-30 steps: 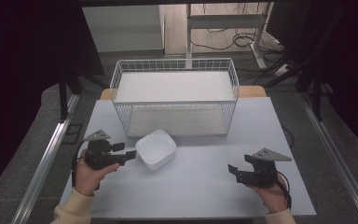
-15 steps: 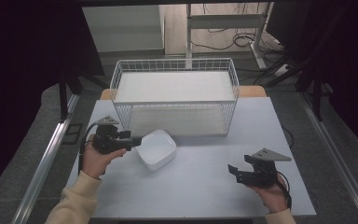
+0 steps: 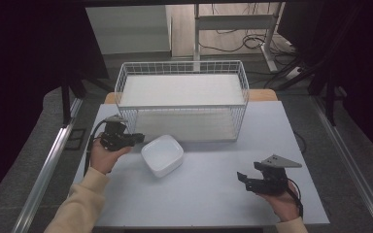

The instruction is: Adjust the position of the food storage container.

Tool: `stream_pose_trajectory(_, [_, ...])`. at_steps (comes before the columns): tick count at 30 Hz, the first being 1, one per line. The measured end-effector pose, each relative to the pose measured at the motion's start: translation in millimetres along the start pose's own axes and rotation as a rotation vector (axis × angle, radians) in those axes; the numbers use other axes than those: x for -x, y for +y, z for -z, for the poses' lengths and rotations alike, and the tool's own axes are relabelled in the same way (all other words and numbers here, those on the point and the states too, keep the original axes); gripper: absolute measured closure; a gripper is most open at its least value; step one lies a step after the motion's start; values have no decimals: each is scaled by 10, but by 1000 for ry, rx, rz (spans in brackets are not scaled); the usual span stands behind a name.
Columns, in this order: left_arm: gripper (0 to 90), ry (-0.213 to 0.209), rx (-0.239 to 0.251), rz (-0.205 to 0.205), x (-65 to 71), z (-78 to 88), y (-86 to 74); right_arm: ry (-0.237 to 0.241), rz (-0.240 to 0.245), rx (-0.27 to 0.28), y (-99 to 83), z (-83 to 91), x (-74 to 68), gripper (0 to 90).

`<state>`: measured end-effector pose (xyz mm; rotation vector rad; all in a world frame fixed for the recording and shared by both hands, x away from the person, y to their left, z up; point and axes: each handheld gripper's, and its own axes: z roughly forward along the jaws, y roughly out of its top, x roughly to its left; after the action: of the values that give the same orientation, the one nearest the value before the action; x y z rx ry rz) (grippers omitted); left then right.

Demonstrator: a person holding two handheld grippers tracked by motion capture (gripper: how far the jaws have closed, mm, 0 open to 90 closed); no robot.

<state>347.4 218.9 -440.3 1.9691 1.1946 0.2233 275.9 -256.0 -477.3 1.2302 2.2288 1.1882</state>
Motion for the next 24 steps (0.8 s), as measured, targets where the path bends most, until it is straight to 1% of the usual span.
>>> stream_pose_trajectory(1, [848, 6, -9, -7, -30, -44, 17, -1, 2, -2, -2, -3, 1, 226])
stream_pose_trajectory(4, [891, -1, -16, 2, -64, -82, 26, -4, 3, -5, -4, -7, 0, 226])
stream_pose_trajectory(5, [895, 3, -17, 6, -91, -124, 26, -3, 5, -8, -7, -11, -2, 227])
stream_pose_trajectory(6, [896, 14, -22, -1, -106, -149, 25, -4, 5, -9, -7, -13, -2, 227])
stream_pose_trajectory(10, [897, 30, -30, 1, -117, -202, 25, -2, 4, -18, -17, -29, -1, 228])
stream_pose_trajectory(11, [897, 40, -34, 0, -117, -234, 28, -1, 4, -20, -18, -31, -3, 230])
stream_pose_trajectory(12, [897, 40, -34, 0, -117, -234, 28, -1, 4, -20, -18, -31, -3, 230])
stream_pose_trajectory(17, [897, 52, -60, -2, -116, -353, 8, 8, 16, -31, -17, -42, -26, 229])
stream_pose_trajectory(20, [897, 49, -68, -5, -123, -378, 9, 8, 16, -34, -22, -47, -23, 229])
stream_pose_trajectory(22, [897, 48, -79, -12, -134, -405, 8, 8, 17, -34, -25, -48, -18, 229])
stream_pose_trajectory(23, [897, 48, -86, -7, -138, -420, 5, 7, 16, -34, -26, -48, -16, 229])
stream_pose_trajectory(24, [897, 51, -93, -13, -150, -433, 3, 7, 17, -34, -27, -48, -16, 229])
